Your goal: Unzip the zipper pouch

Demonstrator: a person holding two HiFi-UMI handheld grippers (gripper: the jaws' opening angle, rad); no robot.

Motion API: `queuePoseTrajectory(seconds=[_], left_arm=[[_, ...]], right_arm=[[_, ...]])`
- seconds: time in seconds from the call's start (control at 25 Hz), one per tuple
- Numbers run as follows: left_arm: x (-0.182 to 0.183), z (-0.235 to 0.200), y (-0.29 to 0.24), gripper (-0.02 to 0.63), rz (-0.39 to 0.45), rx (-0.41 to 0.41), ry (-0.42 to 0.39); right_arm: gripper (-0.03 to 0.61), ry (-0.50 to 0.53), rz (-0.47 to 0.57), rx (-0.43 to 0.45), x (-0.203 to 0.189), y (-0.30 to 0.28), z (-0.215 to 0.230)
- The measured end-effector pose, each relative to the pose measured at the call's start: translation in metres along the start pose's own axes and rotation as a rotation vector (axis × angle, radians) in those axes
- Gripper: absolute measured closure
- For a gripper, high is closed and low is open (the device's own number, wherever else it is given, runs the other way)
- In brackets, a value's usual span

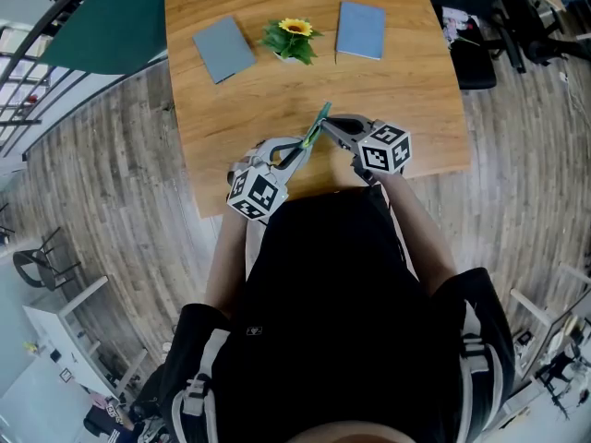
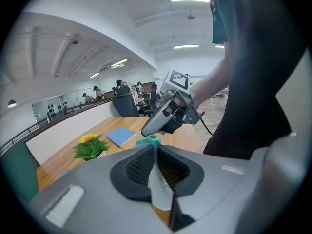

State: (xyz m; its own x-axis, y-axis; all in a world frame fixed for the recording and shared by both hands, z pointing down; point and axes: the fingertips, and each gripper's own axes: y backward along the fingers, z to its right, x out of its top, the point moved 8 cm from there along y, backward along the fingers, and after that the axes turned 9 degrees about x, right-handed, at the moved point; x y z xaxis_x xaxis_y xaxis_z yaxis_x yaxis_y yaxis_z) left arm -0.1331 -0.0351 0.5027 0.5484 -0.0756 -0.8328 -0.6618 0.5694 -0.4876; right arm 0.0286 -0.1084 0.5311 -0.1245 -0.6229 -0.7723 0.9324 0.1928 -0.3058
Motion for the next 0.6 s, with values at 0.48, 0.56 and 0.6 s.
queuePoseTrajectory(seconds=[0.48, 0.56, 0.6], left_arm=[[0.0026, 0.003, 0.0018, 0.584, -0.005, -0.005, -0.007], [0.0016, 0.0023, 0.0029, 0.584, -0.007, -0.005, -0.004], [0.0011, 0.0023, 0.0036, 0.584, -0.009, -0.004, -0.003]], right_arm=[[0.572, 0.003, 0.001, -0.013, -0.0014, 0.0023, 0.001], [0.572, 0.005, -0.001, -0.018, -0.0017, 0.0023, 0.002], [0.572, 0.007, -0.002, -0.019, -0.0018, 0.0022, 0.002]])
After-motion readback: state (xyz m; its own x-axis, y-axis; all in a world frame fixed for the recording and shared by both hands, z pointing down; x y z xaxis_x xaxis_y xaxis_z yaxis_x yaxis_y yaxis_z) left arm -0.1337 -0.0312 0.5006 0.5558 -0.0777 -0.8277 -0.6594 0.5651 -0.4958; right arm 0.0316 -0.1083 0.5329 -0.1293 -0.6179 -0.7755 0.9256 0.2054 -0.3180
